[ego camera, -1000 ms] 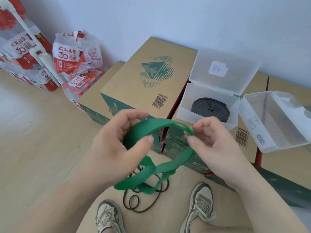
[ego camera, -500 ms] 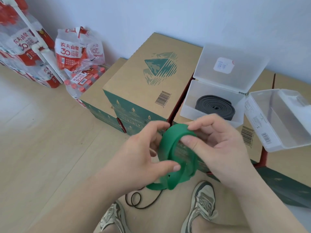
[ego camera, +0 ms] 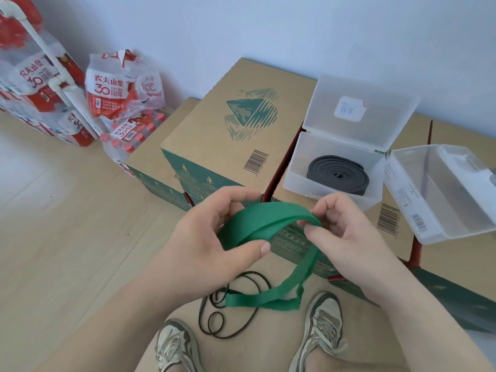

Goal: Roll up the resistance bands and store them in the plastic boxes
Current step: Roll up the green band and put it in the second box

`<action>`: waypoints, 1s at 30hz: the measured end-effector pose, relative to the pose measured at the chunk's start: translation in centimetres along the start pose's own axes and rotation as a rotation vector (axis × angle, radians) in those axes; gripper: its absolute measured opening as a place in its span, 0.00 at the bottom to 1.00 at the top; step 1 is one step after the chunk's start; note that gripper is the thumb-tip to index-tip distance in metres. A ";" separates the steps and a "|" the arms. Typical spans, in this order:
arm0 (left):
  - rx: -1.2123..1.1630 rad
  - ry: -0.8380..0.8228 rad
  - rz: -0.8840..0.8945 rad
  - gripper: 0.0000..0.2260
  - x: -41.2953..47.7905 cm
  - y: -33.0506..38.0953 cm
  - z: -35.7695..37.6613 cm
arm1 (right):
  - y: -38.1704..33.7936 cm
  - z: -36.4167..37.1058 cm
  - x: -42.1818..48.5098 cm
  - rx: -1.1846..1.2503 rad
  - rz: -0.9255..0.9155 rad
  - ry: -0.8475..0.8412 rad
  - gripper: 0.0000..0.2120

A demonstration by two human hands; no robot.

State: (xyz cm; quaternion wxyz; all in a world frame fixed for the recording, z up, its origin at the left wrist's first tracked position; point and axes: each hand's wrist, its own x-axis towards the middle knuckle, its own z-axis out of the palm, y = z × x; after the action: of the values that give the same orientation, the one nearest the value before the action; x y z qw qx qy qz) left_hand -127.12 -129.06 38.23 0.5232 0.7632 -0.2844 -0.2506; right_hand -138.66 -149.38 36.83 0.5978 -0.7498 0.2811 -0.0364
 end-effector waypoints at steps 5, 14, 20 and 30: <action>0.058 0.097 0.122 0.14 -0.5 0.8 0.8 | -0.7 1.1 -0.7 -0.090 -0.020 -0.180 0.15; 0.038 -0.023 0.002 0.21 -0.4 0.5 1.0 | -0.8 2.2 -0.9 0.013 -0.335 -0.075 0.13; 0.072 -0.219 -0.210 0.20 0.0 0.1 1.1 | -1.3 1.7 -0.5 0.018 -0.328 0.167 0.15; 0.050 0.174 -0.002 0.07 -0.2 0.7 0.2 | 0.2 -0.1 0.0 -0.174 -0.014 -0.067 0.12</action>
State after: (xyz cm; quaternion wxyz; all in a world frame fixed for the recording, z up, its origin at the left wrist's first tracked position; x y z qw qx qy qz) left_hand -127.48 -129.24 38.86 0.5264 0.7953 -0.2434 -0.1767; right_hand -138.73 -149.47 36.68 0.5392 -0.8017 0.2577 0.0093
